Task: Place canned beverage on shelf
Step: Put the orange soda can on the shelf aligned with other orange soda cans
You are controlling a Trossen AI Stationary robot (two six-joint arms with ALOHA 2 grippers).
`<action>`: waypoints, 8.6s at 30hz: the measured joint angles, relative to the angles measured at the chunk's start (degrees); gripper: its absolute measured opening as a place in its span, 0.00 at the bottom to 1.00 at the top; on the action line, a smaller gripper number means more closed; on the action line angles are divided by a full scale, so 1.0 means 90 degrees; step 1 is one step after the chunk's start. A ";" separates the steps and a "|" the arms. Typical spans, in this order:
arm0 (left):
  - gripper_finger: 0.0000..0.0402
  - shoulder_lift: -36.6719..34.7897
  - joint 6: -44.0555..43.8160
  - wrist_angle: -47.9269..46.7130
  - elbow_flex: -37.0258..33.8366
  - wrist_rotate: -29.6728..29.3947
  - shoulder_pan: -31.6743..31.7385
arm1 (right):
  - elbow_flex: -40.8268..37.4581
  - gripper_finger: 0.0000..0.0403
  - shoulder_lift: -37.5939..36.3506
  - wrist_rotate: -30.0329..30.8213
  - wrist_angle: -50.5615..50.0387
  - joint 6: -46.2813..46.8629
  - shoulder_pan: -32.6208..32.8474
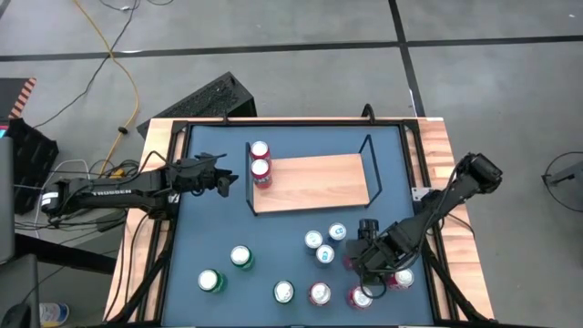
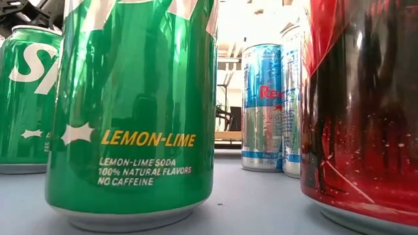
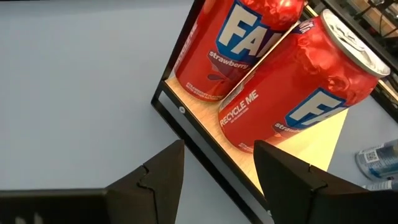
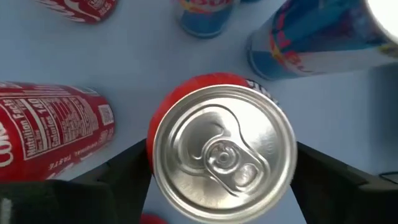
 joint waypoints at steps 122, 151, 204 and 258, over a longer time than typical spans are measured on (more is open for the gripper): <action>0.45 -0.0055 -0.0376 -0.0314 -0.0002 0.1957 0.0002 | 0.5295 0.81 0.2762 -0.0543 -0.0215 -0.4984 -0.4134; 0.45 0.2264 0.3331 -0.2393 0.5860 0.0181 -0.1596 | 0.5360 0.81 -0.0932 0.1318 -0.2504 -0.2839 -0.2792; 0.73 0.6985 0.5764 -0.4588 0.8604 0.0549 -0.1476 | 0.5355 0.81 -0.0923 0.1361 -0.3065 -0.2782 -0.2442; 0.87 0.7023 0.5106 -0.4585 0.7783 0.1273 -0.1239 | 0.5355 0.81 -0.0923 0.1359 -0.3451 -0.2990 -0.2453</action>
